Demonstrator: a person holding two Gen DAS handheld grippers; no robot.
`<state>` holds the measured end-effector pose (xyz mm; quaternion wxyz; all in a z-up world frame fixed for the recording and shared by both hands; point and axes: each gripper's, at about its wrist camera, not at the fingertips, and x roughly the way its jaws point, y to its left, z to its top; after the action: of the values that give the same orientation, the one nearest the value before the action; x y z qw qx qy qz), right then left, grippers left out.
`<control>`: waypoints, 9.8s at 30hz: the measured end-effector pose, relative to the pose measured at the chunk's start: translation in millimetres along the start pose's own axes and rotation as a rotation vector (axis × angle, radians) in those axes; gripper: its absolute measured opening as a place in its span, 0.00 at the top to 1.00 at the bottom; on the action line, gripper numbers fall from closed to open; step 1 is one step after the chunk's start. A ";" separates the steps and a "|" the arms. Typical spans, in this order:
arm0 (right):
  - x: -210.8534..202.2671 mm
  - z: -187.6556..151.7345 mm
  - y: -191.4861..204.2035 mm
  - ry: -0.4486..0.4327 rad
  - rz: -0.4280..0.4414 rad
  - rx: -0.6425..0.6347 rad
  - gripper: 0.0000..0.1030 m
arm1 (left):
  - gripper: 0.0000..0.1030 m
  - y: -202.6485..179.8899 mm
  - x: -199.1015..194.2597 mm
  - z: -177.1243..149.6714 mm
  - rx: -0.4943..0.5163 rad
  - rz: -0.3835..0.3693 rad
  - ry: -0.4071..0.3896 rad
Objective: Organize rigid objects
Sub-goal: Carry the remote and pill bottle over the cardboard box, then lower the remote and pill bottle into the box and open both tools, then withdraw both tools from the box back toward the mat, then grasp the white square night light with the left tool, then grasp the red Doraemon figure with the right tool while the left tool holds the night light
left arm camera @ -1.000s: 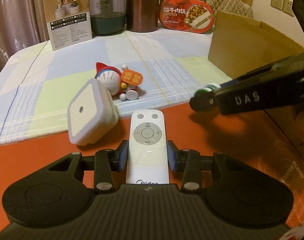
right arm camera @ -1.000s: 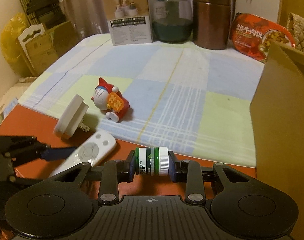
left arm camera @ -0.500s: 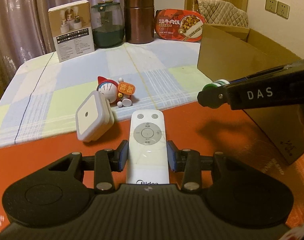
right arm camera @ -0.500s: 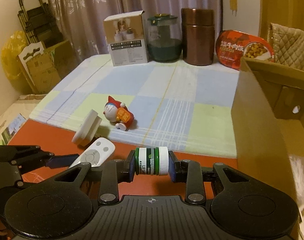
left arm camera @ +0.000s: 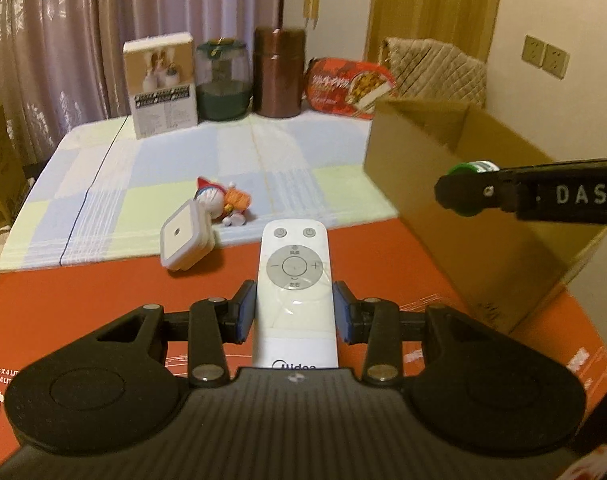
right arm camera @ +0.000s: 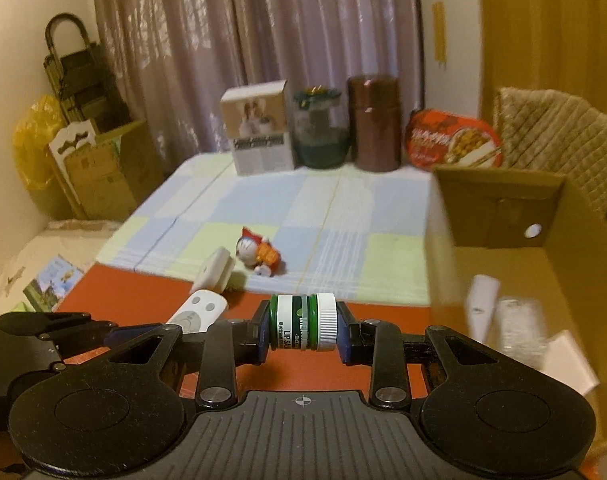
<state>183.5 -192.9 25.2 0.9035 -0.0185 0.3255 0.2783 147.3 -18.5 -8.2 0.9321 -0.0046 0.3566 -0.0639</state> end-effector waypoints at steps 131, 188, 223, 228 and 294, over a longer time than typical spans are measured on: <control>-117.6 10.0 -107.0 -0.069 -0.099 0.227 0.39 | 0.60 -44.5 -49.0 43.6 -0.113 -0.036 -0.061; 136.9 3.6 1.4 0.130 0.038 0.104 0.39 | 0.45 149.7 91.5 9.7 -0.403 -0.035 0.017; 207.3 12.9 -16.4 0.135 -0.018 0.016 0.39 | 0.43 167.7 166.3 20.2 -0.430 -0.086 0.128; 207.5 13.1 -15.3 0.137 -0.019 0.011 0.39 | 0.43 173.6 166.3 17.4 -0.467 -0.103 0.124; 289.0 -1.8 56.1 0.055 0.096 -0.450 0.39 | 0.43 205.3 140.0 30.9 -0.353 0.112 0.048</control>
<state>336.5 -4.1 -140.9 0.8531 -0.2115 0.2801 0.3861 294.9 166.9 -89.2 0.9102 -0.1465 0.3840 0.0514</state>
